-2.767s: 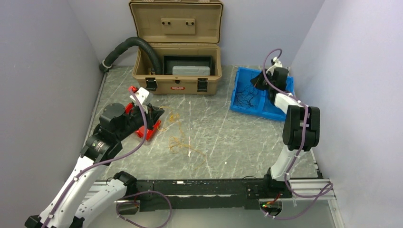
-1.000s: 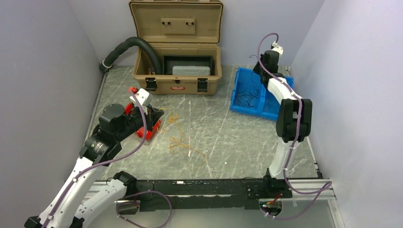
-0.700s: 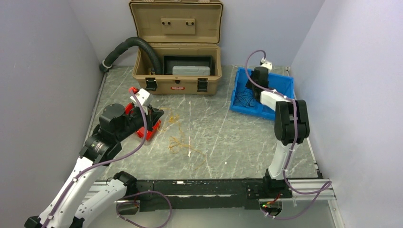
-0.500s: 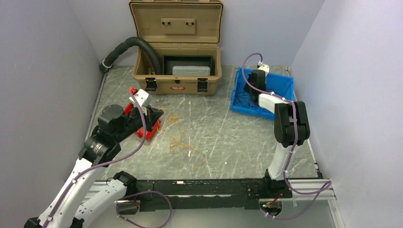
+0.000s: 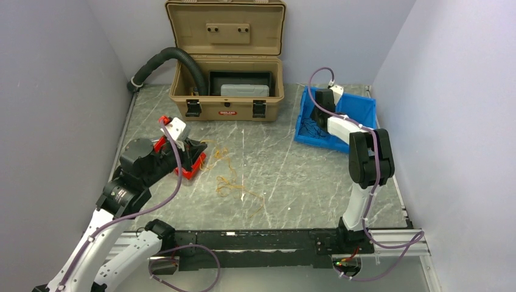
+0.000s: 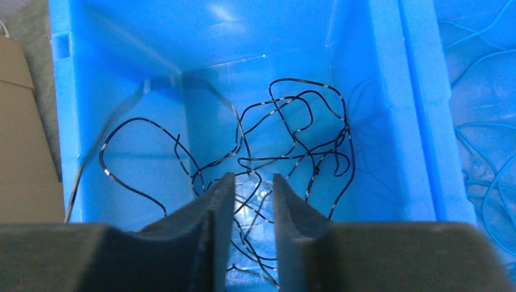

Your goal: Untangle the cables

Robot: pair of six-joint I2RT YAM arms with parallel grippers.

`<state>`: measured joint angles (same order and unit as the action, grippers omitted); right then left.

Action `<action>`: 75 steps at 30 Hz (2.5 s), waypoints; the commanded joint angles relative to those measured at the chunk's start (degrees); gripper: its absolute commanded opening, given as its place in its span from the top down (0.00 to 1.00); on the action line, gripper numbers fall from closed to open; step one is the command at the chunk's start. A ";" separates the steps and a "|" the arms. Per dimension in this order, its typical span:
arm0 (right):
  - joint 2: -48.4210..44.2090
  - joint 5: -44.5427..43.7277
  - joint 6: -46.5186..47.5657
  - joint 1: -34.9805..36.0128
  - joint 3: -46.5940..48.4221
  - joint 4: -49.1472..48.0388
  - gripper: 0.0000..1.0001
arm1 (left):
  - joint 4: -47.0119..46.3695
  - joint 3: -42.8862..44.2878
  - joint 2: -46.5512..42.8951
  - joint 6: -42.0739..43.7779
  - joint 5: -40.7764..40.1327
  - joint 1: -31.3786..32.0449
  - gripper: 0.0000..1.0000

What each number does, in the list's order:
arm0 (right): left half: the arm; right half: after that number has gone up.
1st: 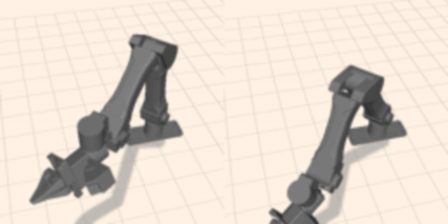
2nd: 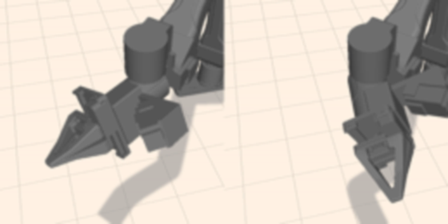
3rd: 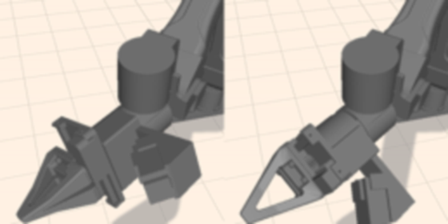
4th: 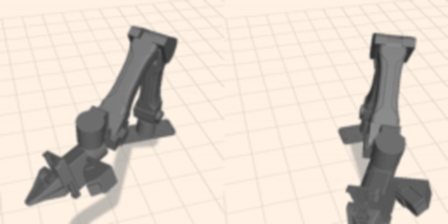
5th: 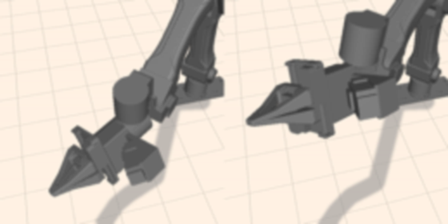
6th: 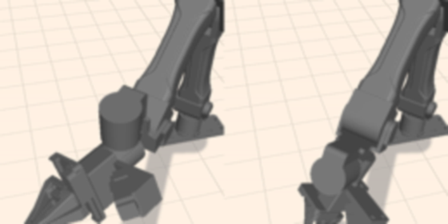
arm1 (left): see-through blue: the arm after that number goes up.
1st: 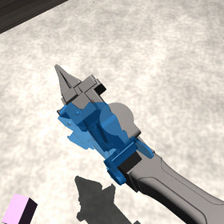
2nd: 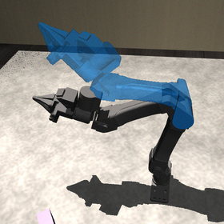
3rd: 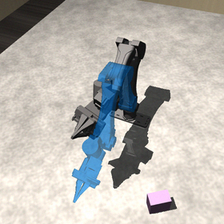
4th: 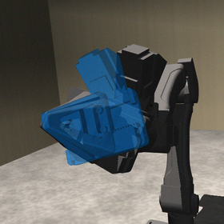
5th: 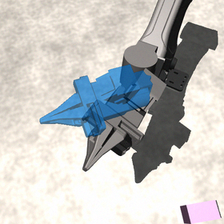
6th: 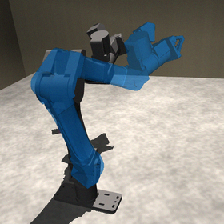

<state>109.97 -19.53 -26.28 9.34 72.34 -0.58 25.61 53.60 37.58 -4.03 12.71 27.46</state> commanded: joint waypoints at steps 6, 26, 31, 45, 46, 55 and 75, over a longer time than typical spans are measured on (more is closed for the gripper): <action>-6.73 -2.71 0.36 -0.20 5.32 5.90 0.51 | 0.71 0.92 -0.14 0.34 0.75 0.13 1.00; -29.20 46.58 9.14 4.00 -15.92 -4.84 0.10 | 0.07 3.85 5.54 -1.87 10.66 0.17 1.00; -32.48 51.41 11.05 12.41 -24.69 -10.09 0.11 | -0.89 4.81 7.29 -2.77 12.43 0.27 1.00; -39.10 64.28 17.65 24.08 -30.79 -29.16 0.06 | -0.43 6.46 8.06 -2.85 15.98 0.29 1.00; -38.82 64.19 19.24 24.70 -29.33 -27.54 0.05 | -0.20 6.58 8.23 -2.76 16.34 0.26 1.00; -31.12 64.97 28.54 29.53 -15.86 -16.24 0.03 | -0.51 7.39 9.19 -2.99 18.06 0.33 1.00; -32.80 54.43 23.62 32.49 -26.01 -21.50 1.00 | 0.78 8.75 7.33 -5.34 1.33 0.37 1.00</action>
<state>82.06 40.69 -0.54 42.02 51.20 -17.65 27.35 59.92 46.52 -7.68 22.79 27.59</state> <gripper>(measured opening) 0.010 0.014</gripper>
